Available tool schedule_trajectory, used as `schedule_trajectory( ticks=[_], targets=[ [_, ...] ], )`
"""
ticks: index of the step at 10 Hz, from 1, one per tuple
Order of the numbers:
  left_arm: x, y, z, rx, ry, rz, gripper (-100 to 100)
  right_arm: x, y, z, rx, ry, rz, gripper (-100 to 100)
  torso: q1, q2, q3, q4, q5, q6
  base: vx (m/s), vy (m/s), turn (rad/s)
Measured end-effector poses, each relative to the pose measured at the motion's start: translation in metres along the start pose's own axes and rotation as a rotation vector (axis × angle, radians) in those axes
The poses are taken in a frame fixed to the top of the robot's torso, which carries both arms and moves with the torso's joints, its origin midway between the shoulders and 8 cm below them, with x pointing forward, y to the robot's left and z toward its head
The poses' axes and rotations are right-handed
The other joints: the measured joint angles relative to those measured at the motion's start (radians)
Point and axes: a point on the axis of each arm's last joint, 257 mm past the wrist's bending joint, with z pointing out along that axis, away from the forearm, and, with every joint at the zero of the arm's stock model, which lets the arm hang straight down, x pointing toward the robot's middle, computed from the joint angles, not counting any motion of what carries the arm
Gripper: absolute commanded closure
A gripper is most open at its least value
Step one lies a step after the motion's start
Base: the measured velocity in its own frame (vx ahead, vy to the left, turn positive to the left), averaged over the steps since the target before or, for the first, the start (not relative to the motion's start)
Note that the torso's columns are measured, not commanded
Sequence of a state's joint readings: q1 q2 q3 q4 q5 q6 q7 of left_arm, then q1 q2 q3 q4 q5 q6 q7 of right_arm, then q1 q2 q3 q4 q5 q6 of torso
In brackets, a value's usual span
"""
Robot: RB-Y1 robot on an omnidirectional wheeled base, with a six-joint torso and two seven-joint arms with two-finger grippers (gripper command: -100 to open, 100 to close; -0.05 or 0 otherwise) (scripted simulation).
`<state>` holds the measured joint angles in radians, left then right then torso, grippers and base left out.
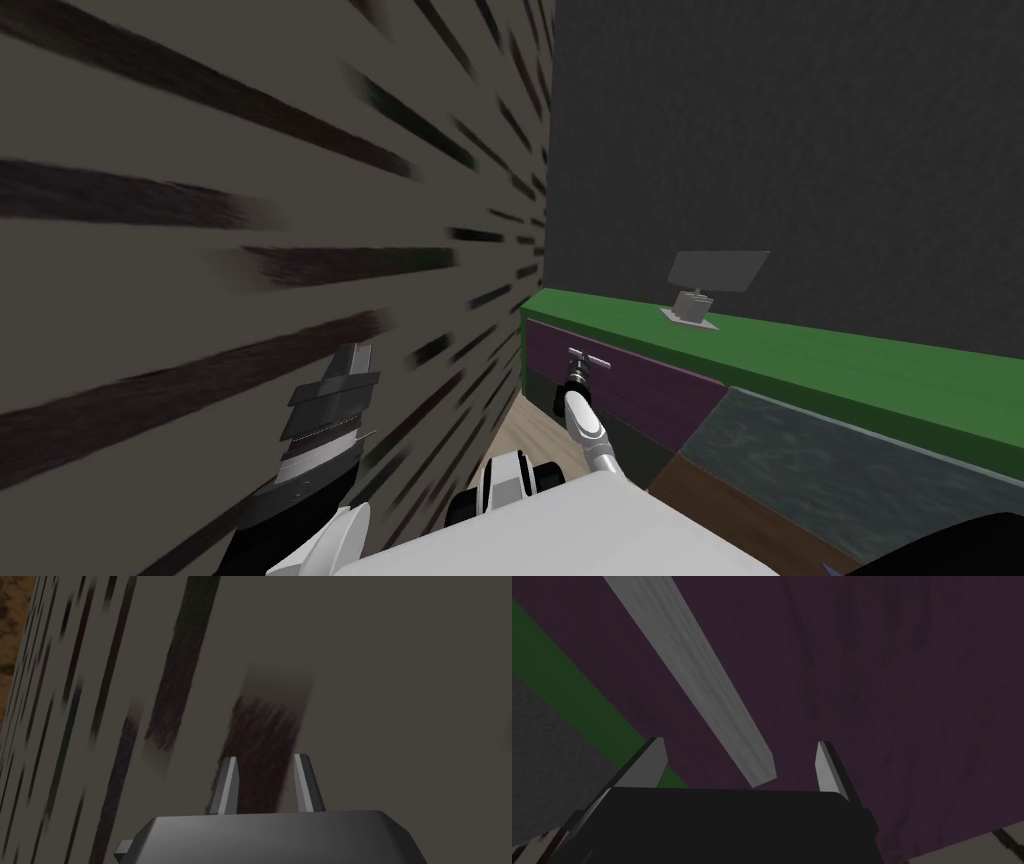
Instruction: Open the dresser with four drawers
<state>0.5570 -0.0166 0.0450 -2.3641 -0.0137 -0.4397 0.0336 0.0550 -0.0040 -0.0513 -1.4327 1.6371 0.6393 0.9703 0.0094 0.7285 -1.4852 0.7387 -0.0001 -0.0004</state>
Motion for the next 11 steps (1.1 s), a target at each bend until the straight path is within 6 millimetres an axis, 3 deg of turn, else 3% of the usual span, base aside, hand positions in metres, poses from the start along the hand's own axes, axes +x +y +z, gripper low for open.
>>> schedule_trajectory(
  ticks=[2, 3, 11],
  targets=[
    [0.001, 0.002, -0.001, -0.006, 0.001, -0.001, 0, 0.0, 0.001, 0.001, -0.003, 0.002, 0.002, -100, -0.009, 0.0, 0.002, -0.002, -0.001, 0.001, 0.051, -0.067, 0.01],
    [0.0, 0.002, -0.001, -0.007, 0.001, 0.0, 0, 0.0, 0.0, 0.001, -0.003, 0.002, 0.003, 100, -0.009, 0.004, 0.004, -0.002, -0.001, 0.002, 0.0, -0.008, 0.007],
    [0.0, 0.002, -0.002, -0.007, 0.001, -0.001, 0, -0.012, 0.002, -0.008, -0.004, -0.003, 0.001, 100, -0.01, 0.01, 0.009, 0.0, 0.0, 0.0, -0.118, 0.097, -0.008]
  ],
)
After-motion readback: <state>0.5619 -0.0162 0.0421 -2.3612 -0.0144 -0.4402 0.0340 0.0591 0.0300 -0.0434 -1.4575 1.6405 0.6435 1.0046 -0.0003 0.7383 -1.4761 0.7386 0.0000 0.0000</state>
